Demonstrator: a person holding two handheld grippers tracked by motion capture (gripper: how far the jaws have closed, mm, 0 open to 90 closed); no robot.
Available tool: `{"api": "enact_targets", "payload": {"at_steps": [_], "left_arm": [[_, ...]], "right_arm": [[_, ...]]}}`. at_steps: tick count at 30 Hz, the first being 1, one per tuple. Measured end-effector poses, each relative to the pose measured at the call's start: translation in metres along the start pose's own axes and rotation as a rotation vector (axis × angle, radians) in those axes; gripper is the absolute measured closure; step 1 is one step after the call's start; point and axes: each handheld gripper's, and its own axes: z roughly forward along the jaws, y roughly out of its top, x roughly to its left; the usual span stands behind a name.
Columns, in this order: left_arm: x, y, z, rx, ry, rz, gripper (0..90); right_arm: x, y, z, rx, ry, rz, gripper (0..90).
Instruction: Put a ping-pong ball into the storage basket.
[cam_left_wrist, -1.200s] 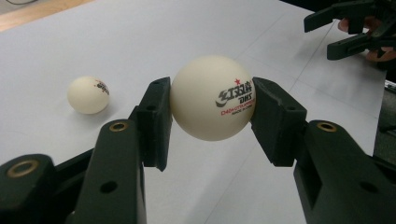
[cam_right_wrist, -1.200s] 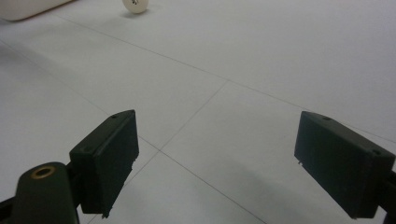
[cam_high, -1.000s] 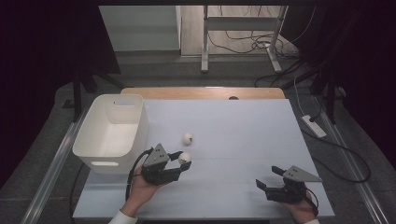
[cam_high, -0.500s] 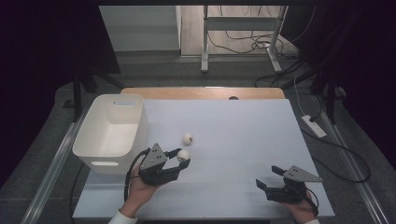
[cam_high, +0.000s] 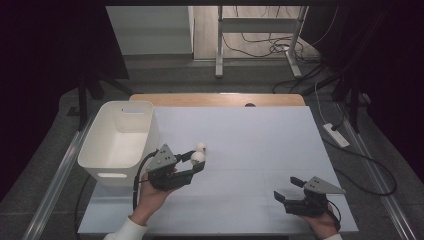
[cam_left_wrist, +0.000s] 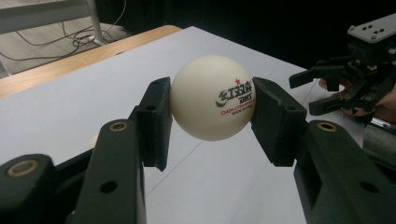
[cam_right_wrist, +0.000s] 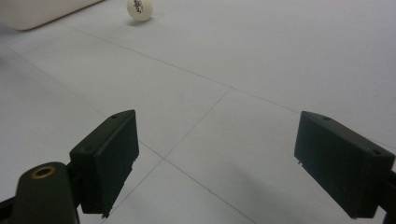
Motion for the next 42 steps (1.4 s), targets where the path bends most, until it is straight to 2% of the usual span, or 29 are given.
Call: {"api": "enact_targets", "payload": {"at_steps": [9,22,42], "left_arm": [[0.003,0.005,-0.006,-0.014,0.01,0.007,50.9],[0.007,0.009,-0.012,-0.037,0.017,-0.004,51.0],[0.016,0.026,-0.019,-0.053,0.03,0.006,50.9]], "right_arm": [[0.0,0.0,0.001,0.006,-0.006,-0.002,13.9],[0.0,-0.001,0.002,0.011,-0.007,-0.007,14.2],[0.0,-0.001,0.003,0.005,-0.009,-0.006,14.4]]}}
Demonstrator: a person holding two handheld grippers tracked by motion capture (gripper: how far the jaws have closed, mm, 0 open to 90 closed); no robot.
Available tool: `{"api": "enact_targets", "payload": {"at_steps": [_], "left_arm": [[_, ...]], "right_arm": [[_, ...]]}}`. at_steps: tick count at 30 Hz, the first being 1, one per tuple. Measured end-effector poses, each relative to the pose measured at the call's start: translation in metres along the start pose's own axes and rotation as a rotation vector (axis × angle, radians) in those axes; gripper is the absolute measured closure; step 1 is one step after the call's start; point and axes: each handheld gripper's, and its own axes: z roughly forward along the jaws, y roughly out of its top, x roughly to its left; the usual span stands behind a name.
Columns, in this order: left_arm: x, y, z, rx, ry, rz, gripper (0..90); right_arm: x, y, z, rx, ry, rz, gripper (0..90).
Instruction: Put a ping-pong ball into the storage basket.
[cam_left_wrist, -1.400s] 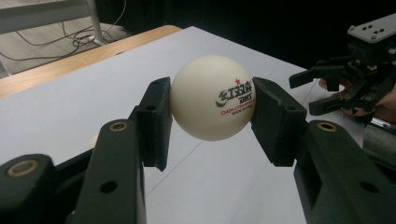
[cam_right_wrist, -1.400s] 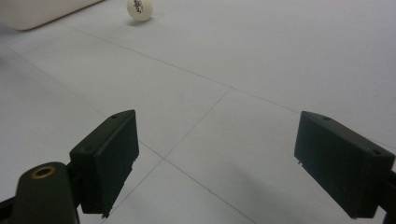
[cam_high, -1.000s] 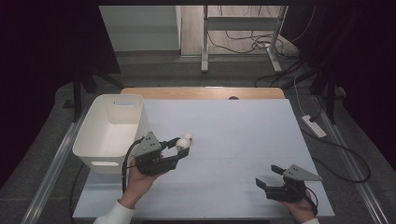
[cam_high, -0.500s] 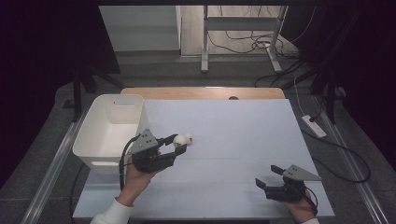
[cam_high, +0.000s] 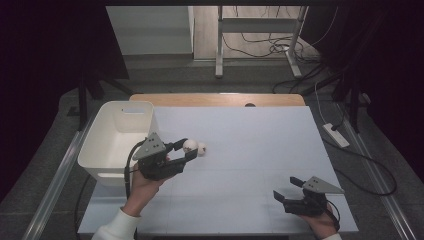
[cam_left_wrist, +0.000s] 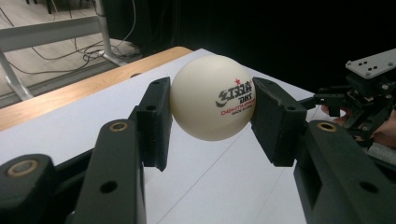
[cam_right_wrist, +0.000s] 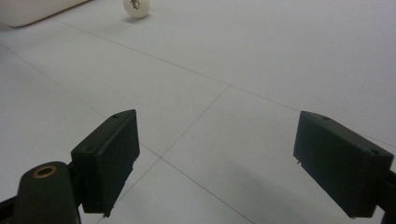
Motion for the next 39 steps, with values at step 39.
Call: {"api": "enact_targets", "payload": {"at_steps": [39], "left_arm": [[0.026,0.015,-0.01,-0.005,0.06,-0.017,50.9]], "right_arm": [[0.0,0.0,-0.001,-0.001,-0.009,0.002,14.5]]}}
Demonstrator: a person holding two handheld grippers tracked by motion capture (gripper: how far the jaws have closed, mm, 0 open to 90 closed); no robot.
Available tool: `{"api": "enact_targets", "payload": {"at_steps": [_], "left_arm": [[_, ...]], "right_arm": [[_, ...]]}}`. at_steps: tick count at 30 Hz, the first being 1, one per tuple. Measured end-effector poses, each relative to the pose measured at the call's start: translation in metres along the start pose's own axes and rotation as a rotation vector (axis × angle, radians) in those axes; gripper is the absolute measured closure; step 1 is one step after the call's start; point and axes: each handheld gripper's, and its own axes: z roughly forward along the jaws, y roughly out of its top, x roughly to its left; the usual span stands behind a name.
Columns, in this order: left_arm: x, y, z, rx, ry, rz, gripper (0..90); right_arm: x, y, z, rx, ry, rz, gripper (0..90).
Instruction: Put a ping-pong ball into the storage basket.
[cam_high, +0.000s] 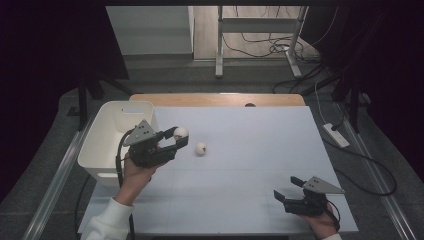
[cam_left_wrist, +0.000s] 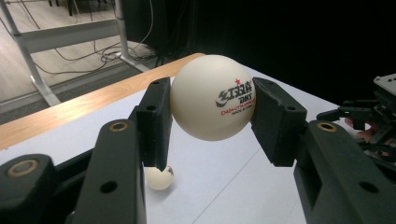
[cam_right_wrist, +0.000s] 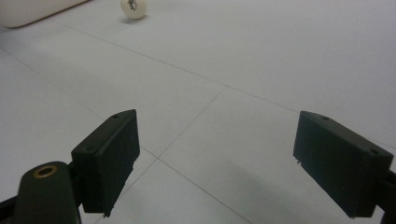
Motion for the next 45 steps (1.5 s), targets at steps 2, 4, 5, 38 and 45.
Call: {"api": "enact_targets", "payload": {"at_steps": [2,4,5,38,45], "left_arm": [[0.001,0.0,0.0,0.0,0.002,-0.001,50.9],[0.003,0.0,0.0,-0.002,0.003,-0.007,50.9],[0.004,0.0,0.0,-0.003,0.003,-0.011,50.9],[0.032,0.011,-0.006,-0.007,0.083,-0.054,50.9],[0.038,0.011,-0.003,0.002,0.101,-0.063,50.9]], "right_arm": [[0.0,0.0,0.0,0.0,0.0,0.0,14.5],[0.0,0.0,0.0,0.0,-0.002,0.001,14.5],[0.0,0.0,0.0,0.0,-0.002,0.001,14.5],[-0.001,0.0,-0.001,-0.001,-0.007,0.006,14.5],[-0.001,0.0,-0.001,-0.002,-0.008,0.005,14.5]]}}
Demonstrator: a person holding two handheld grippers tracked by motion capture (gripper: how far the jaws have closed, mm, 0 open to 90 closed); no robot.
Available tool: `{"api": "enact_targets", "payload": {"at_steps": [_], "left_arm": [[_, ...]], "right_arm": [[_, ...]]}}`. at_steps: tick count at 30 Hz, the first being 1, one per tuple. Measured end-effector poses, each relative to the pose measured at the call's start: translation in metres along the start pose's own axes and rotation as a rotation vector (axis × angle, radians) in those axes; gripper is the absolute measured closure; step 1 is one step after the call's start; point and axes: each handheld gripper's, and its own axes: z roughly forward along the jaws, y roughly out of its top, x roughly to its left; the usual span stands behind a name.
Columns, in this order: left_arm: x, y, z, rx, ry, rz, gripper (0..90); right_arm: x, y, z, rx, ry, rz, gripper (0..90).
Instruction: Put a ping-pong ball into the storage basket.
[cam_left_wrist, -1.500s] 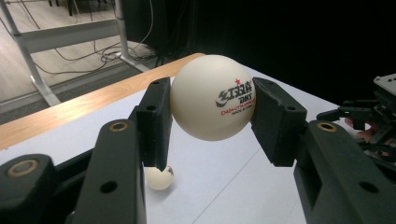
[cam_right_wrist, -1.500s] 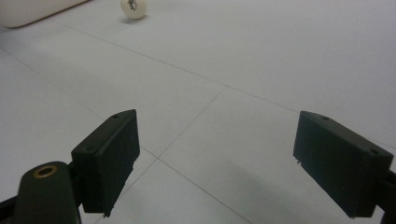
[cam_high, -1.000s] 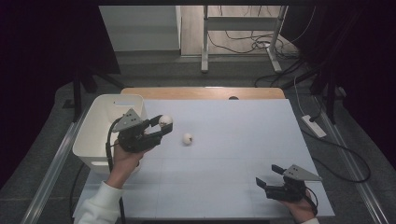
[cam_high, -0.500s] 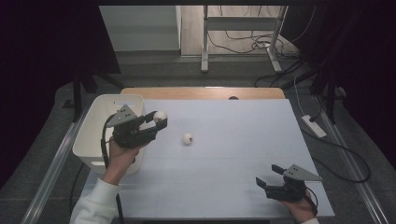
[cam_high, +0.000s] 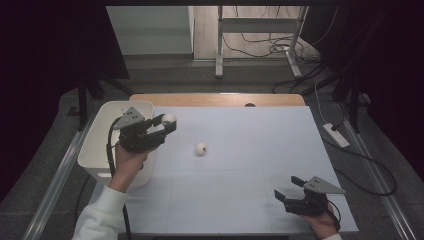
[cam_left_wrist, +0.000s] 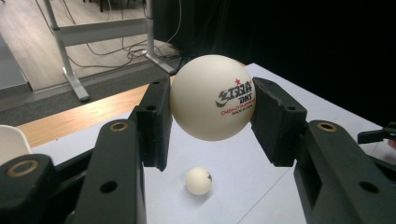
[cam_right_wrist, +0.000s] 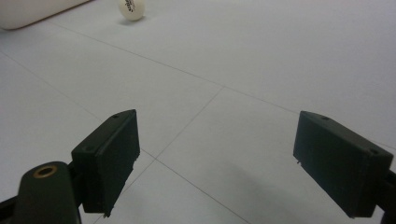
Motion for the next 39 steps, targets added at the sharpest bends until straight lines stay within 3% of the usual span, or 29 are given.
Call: {"api": "enact_targets", "payload": {"at_steps": [39], "left_arm": [[0.035,0.001,-0.014,-0.001,0.117,-0.044,50.9]], "right_arm": [[0.0,0.0,0.0,-0.008,-0.005,-0.007,14.6]]}}
